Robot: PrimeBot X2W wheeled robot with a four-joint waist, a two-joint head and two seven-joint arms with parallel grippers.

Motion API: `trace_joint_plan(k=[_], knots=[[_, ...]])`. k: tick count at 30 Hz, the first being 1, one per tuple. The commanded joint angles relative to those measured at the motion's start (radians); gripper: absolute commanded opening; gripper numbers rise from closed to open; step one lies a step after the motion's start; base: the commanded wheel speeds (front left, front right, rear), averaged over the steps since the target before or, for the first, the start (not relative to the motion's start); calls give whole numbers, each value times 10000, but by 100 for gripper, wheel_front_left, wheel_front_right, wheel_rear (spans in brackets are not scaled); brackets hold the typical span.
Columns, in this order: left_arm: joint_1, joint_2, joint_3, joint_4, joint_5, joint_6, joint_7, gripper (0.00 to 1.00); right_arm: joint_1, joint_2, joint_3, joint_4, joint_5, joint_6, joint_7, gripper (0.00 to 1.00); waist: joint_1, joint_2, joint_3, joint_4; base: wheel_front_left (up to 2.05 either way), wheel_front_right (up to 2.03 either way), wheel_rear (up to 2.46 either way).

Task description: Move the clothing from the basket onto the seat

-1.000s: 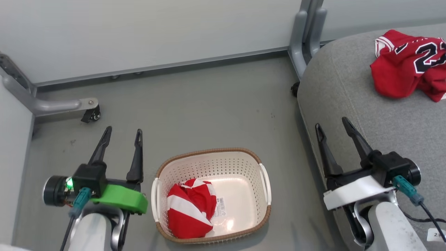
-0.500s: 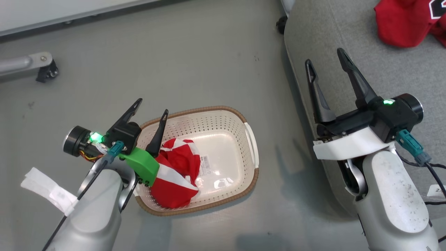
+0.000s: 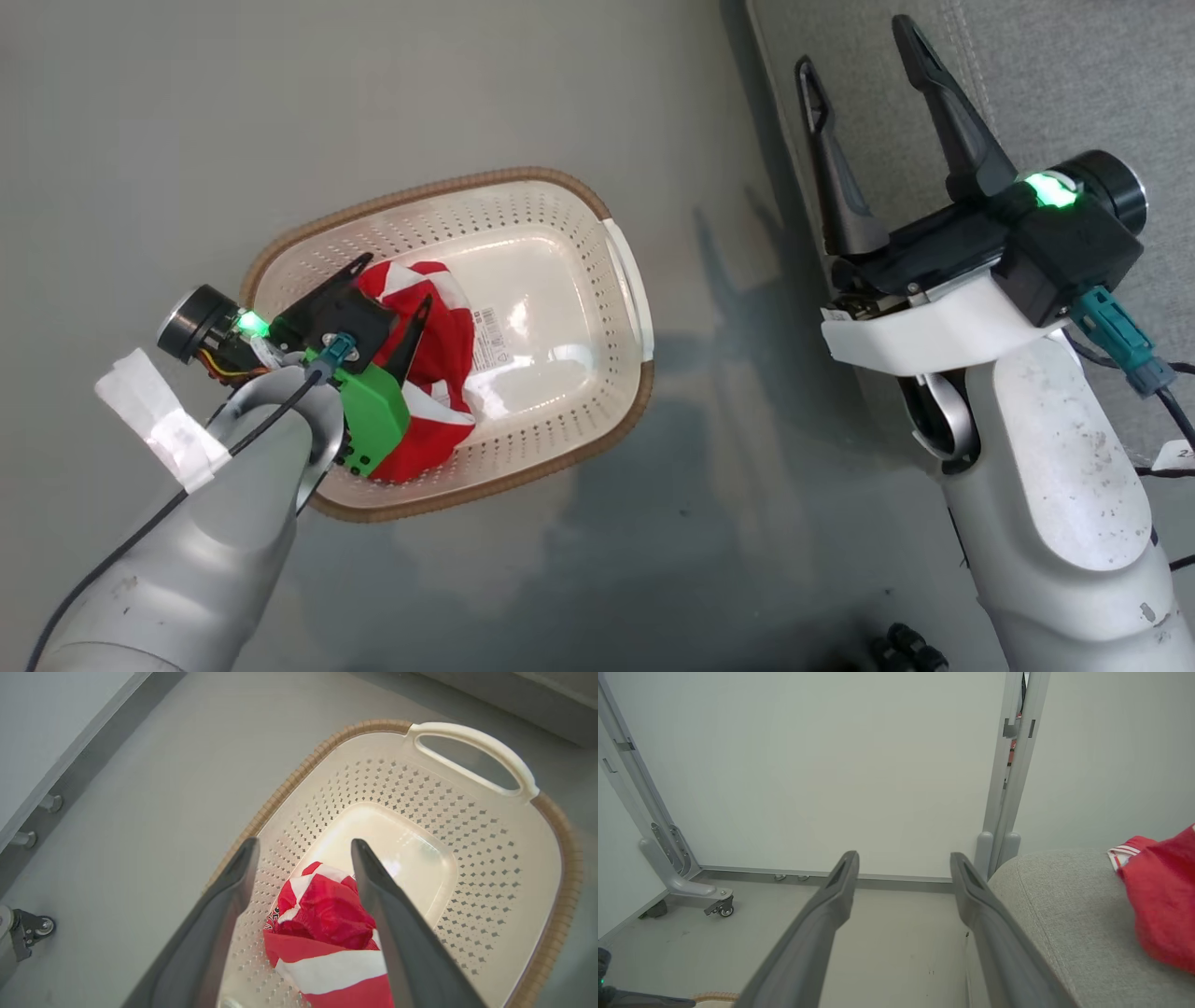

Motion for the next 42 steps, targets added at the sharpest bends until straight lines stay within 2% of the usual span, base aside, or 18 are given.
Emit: trace_joint_plan(k=[1, 13, 25, 32, 42], knots=[[-378, 128, -282, 280, 11, 7, -9, 100, -217, -19, 57, -67, -45, -10, -20, 100, -1, 0, 972, -497, 0, 0, 0], [-1584, 304, -2990, 2638, -232, 8, 263, 100, -826, -20, 451, -269, -58, -10, -20, 100, -1, 0, 2046, -894, 0, 0, 0], [-2297, 531, -5412, 3368, -942, 7, 1378, 100, -1035, -20, 563, -524, 55, -10, -20, 100, -1, 0, 2900, -1180, 0, 0, 0], [-2537, 596, -5942, 3245, -1496, 7, 1981, 100, -1014, -18, 454, -782, -69, -10, -20, 100, -1, 0, 3383, -1251, 0, 0, 0], [-2712, 588, -6105, 2681, -2195, 7, 2921, 100, -863, -18, 287, -1231, -293, -10, -20, 100, -1, 0, 3951, -1233, 0, 0, 0]])
